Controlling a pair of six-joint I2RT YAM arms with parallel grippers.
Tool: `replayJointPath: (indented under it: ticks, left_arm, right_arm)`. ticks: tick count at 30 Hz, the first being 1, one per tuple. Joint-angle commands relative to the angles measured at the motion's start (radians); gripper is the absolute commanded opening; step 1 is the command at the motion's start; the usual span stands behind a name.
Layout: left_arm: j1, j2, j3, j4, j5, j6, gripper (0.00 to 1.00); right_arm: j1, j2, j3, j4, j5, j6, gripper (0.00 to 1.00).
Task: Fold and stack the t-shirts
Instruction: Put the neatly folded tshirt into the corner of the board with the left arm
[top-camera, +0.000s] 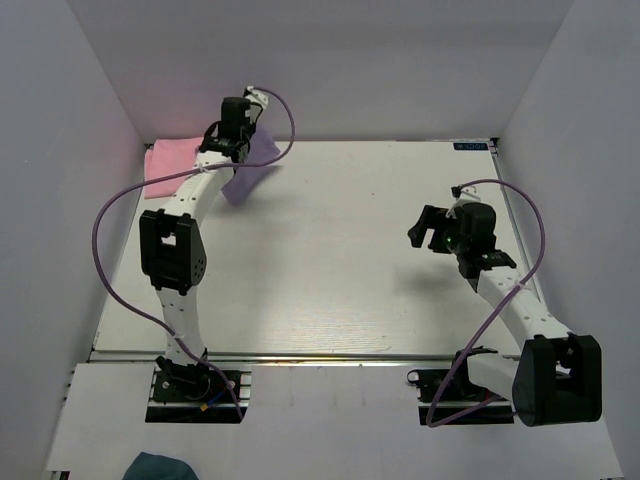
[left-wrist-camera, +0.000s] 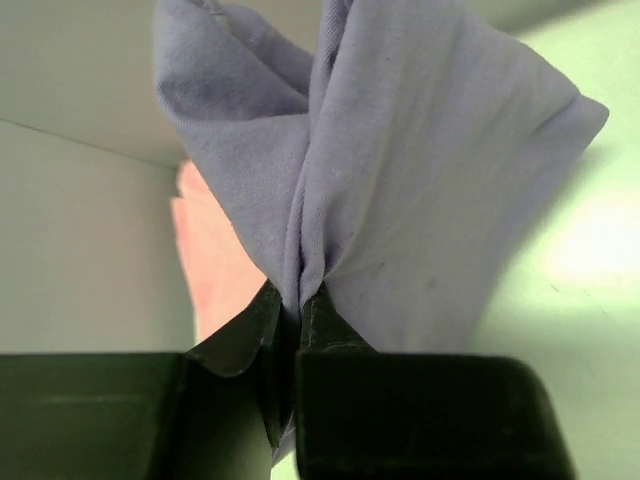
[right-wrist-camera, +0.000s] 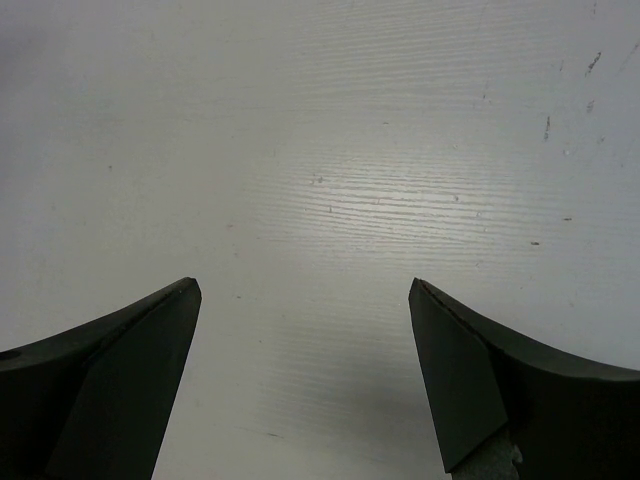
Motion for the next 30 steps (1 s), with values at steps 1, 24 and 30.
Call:
replayJointPath:
  ticks: [1,24,30]
  left_arm:
    - [0.046,-0.004,0.089,0.06,-0.025,0.035,0.0]
    - [0.234,0.133,0.247,0.105,-0.013,-0.067,0.0]
    - [0.285,0.153,0.257,0.125,0.047,-0.134,0.0]
  right_arm:
    - [-0.003,0.024,0.058,0.048,0.003,0.016,0.9]
    - [-0.003,0.081,0.101,0.071,-0.043,0.056,0.9]
    - [-0.001,0.104,0.116,0.071,-0.061,0.062,0.9]
